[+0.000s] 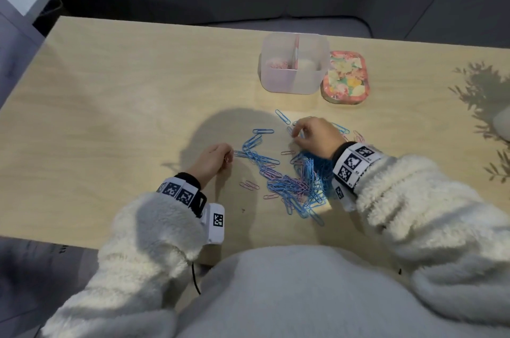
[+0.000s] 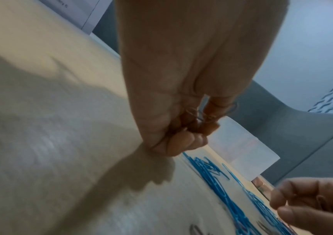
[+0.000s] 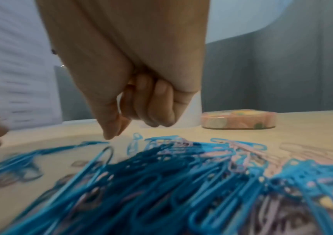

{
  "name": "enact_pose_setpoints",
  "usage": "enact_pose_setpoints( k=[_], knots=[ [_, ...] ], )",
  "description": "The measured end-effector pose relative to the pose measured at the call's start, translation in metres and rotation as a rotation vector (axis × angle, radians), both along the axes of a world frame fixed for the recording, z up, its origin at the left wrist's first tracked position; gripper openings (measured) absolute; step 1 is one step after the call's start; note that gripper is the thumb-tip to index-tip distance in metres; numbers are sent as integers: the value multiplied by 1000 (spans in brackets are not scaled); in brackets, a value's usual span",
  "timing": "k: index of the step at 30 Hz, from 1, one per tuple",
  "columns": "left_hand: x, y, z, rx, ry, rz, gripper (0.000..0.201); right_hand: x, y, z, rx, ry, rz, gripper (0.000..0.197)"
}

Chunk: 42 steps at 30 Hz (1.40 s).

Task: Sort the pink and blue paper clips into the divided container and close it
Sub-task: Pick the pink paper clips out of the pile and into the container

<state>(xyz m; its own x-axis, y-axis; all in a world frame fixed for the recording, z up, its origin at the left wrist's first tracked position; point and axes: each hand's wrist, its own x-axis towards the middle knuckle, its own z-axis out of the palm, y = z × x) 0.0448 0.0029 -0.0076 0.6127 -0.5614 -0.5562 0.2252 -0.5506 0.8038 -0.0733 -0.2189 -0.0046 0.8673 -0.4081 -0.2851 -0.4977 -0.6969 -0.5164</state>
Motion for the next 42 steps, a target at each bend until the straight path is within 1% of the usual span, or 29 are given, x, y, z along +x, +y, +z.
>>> enact_pose_setpoints(
  k=[2,3,4,6,8,10,11,12,13,15,16,17,18,19,21,22,25,26,27,28,30,32,33,35,38,40,42],
  knots=[
    [0,0,-1,-15,46,4,35,-2,14,-4,-34,43,81,11],
    [-1,0,0,-25,68,-11,33,-1,18,-7,-30,69,87,14],
    [-2,0,0,-40,97,-29,32,0,20,-11,-19,103,83,15],
    [-4,-1,2,-57,149,-48,29,4,21,-14,5,163,86,11],
    [-5,0,2,-38,181,-59,27,7,23,-12,18,214,126,12],
    [-7,2,2,-33,180,-85,23,9,24,-8,-8,229,167,16],
    [-8,3,1,-35,148,-115,24,8,24,-6,3,203,155,15],
    [-8,5,-1,-30,96,-154,26,8,23,-3,63,151,114,13],
    [-9,6,-2,-28,47,-183,27,7,22,0,169,86,51,14],
    [-10,8,-5,-13,-19,-211,22,4,23,8,455,-14,-99,22],
    [-11,8,-7,5,-47,-231,19,2,25,10,589,-33,-172,24],
    [-13,7,-8,20,-86,-259,15,-1,28,11,678,-34,-223,24],
    [-14,7,-9,51,-131,-305,9,-3,32,11,707,-26,-233,24],
    [-15,7,-9,70,-167,-355,3,-5,36,10,686,-14,-202,22],
    [-16,8,-7,119,-229,-472,19,-5,46,5,545,9,-58,14],
    [-17,8,-6,149,-278,-531,24,-4,50,1,446,33,12,13],
    [-20,4,-3,217,-506,-641,18,-1,62,-8,98,150,109,20],
    [-22,2,-2,234,-547,-660,17,0,64,-9,38,168,126,21],
    [-22,0,-2,243,-564,-677,17,1,65,-10,23,177,143,19],
    [-23,-2,-2,257,-570,-690,17,3,65,-10,49,179,154,17],
    [-24,-4,-3,290,-579,-713,17,3,59,-7,194,158,121,13],
    [-23,-6,-5,306,-577,-717,17,2,48,-1,327,101,27,21],
    [-22,-7,-5,294,-568,-709,16,0,41,3,337,71,-12,24],
    [-20,-8,-4,257,-529,-681,14,-4,25,6,275,49,-48,22],
    [-13,-9,-3,187,-463,-613,4,-11,14,8,50,56,-51,8],
    [-8,-10,-4,135,-403,-574,4,-13,22,8,-29,33,-22,11],
    [-5,-11,-4,99,-334,-538,11,-11,38,7,-37,27,54,15]
  ],
)
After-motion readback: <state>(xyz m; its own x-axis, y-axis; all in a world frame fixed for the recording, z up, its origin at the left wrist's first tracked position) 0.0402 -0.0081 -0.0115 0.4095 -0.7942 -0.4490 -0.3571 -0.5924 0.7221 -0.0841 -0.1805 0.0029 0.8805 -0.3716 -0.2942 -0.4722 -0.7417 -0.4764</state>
